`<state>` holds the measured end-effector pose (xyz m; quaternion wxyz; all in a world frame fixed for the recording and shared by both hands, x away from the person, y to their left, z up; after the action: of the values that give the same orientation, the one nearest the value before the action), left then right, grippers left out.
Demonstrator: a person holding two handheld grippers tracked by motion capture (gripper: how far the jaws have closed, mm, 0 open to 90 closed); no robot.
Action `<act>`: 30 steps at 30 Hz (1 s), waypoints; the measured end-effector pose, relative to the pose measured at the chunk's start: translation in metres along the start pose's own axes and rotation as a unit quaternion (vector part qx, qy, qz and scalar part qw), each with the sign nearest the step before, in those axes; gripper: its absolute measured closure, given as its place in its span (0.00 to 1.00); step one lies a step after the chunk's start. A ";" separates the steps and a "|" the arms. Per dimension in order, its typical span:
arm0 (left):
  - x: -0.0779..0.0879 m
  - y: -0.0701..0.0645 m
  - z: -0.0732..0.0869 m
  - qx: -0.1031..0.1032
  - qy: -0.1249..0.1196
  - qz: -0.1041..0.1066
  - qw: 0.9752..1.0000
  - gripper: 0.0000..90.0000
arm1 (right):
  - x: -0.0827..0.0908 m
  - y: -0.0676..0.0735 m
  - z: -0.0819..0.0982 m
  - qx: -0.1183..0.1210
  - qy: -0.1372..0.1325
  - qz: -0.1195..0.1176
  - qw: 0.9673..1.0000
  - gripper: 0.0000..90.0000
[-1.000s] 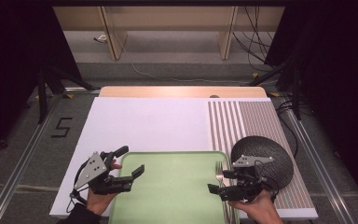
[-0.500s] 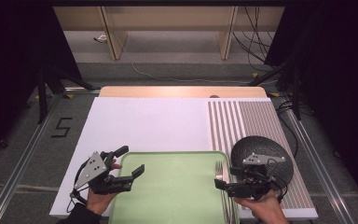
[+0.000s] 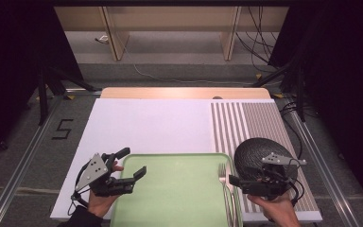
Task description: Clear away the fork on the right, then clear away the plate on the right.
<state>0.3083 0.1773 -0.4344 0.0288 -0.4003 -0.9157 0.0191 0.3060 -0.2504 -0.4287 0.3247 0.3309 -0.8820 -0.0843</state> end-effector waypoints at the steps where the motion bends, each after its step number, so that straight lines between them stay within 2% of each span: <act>1: 0.000 0.000 0.000 0.000 0.001 0.000 1.000 0.18 | 0.001 -0.001 0.000 -0.001 -0.002 0.002 1.000 0.19; 21: 0.002 -0.001 0.000 -0.003 0.000 0.000 1.000 0.18 | 0.013 -0.017 0.000 -0.019 -0.020 0.029 0.999 0.19; 30: 0.002 -0.001 0.000 -0.003 0.000 -0.002 1.000 0.18 | 0.029 -0.029 0.006 -0.055 -0.046 0.049 0.996 0.19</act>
<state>0.3062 0.1781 -0.4340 0.0279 -0.3987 -0.9165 0.0162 0.3007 -0.2914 -0.4287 0.3050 0.2643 -0.9054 -0.1318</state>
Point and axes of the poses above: each handheld gripper's, and its own axes: x roughly backward along the jaws, z roughly out of its underside, y roughly to its left, the point moved 2 cm from there along -x, roughly forward along the jaws, and after that the axes turned 4 degrees about -y, right-handed, at the moved point
